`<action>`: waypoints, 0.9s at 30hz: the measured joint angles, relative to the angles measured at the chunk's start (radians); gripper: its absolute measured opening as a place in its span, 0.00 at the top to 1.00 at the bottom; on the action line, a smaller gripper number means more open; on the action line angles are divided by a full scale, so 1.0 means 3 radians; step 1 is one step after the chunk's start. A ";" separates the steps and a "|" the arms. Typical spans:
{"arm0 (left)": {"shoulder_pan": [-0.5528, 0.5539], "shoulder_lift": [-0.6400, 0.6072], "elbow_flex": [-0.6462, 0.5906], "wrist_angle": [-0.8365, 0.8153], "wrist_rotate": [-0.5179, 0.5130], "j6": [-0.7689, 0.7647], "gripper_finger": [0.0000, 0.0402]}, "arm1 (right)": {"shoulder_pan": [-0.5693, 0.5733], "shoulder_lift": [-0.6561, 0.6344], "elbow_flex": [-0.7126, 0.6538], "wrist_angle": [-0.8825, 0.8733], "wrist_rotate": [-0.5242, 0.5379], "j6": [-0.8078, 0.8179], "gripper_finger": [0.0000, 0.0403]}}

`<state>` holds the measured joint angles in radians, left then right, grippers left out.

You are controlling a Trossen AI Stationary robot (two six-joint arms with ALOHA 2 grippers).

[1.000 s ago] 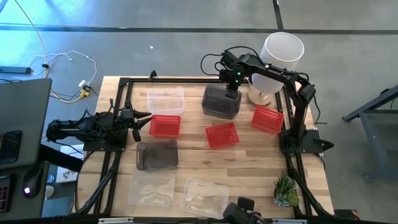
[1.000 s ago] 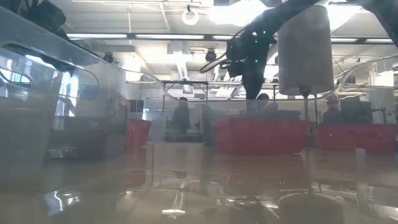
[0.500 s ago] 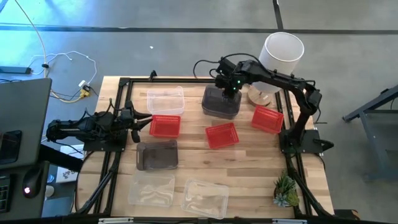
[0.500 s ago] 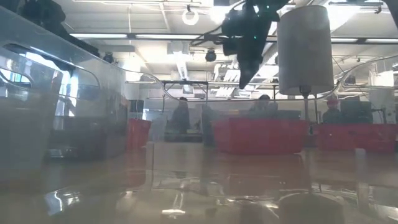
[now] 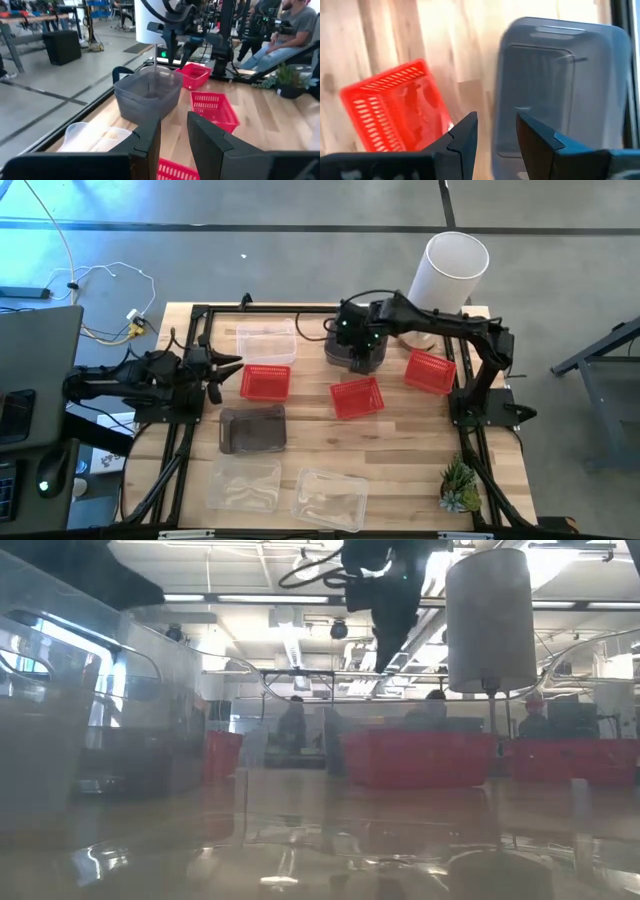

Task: Stack baskets by color
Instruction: Stack the bottom left transparent bin on the top transparent bin

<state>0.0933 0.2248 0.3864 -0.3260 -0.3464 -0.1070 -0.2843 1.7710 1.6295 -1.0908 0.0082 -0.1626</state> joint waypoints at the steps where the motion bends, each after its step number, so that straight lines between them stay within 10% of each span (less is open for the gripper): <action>1: 0.0000 0.0094 0.0067 -0.0007 0.0028 -0.0042 0.79 | 0.0035 0.0000 0.0000 0.0006 0.0000 0.0035 0.70; 27: -0.0649 0.2093 0.1469 -0.1665 0.1219 -0.1225 0.79 | 0.0338 0.0000 0.0000 0.0037 0.0038 0.0377 0.70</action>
<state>-0.1015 0.8527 0.8272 -0.8253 0.0193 -0.4744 -0.1829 1.7710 1.6295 -1.0798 0.0196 -0.0494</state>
